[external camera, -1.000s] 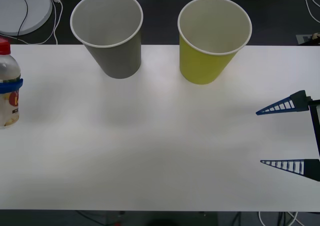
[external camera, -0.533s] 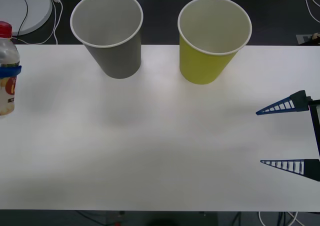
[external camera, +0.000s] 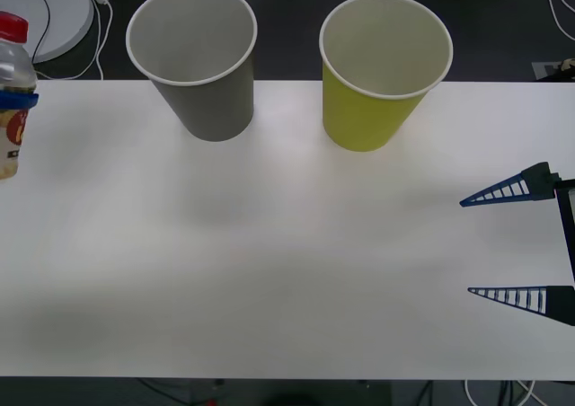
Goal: Put the can into the green bin and the plastic bottle into the gray bin
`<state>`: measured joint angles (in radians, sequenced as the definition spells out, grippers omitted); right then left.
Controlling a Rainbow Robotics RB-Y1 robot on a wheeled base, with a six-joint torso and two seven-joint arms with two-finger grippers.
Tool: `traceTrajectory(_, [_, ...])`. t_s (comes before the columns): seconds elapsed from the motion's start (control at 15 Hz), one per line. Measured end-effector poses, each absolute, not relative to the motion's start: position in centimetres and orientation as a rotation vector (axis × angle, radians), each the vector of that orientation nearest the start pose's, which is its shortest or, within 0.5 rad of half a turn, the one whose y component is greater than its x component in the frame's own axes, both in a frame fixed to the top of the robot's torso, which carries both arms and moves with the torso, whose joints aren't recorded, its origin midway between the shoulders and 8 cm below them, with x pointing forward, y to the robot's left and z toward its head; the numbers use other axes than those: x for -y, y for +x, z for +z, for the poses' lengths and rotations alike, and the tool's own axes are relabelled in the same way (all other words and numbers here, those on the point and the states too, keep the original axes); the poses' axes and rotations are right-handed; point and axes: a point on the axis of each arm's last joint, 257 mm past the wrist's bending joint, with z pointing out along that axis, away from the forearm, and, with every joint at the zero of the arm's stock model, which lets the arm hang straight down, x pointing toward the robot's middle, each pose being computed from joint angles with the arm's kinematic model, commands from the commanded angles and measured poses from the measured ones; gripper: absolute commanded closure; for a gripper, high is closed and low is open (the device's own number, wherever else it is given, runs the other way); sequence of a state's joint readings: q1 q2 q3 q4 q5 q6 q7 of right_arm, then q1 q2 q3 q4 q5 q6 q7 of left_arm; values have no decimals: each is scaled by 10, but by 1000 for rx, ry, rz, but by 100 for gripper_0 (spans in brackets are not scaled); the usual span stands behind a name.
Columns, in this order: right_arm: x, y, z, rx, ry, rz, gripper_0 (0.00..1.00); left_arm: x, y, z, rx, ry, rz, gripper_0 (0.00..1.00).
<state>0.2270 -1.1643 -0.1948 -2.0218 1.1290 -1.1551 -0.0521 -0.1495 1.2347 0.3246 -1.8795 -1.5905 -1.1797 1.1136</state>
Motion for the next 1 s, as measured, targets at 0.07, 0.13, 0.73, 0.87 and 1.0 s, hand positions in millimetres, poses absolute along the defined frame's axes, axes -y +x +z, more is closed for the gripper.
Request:
traceTrajectory(0.07, [241, 318, -149, -1492, -1631, 421, 0, -352, 463, -20, -2049, 811, -121, 100])
traceTrajectory(0.13, [241, 318, -149, -1492, -1631, 421, 0, -351, 464, -18, -2046, 823, -114, 100])
traceTrajectory(0.73, [241, 318, -149, -1492, -1631, 421, 0, -339, 474, 13, -2054, 937, -58, 100])
traceTrajectory(0.87, [241, 318, -149, -1492, -1631, 421, 0, -335, 481, 17, -2056, 952, -59, 100])
traceTrajectory(1.0, [241, 318, -149, -1492, -1631, 421, 0, -333, 485, 23, -2067, 982, -49, 100])
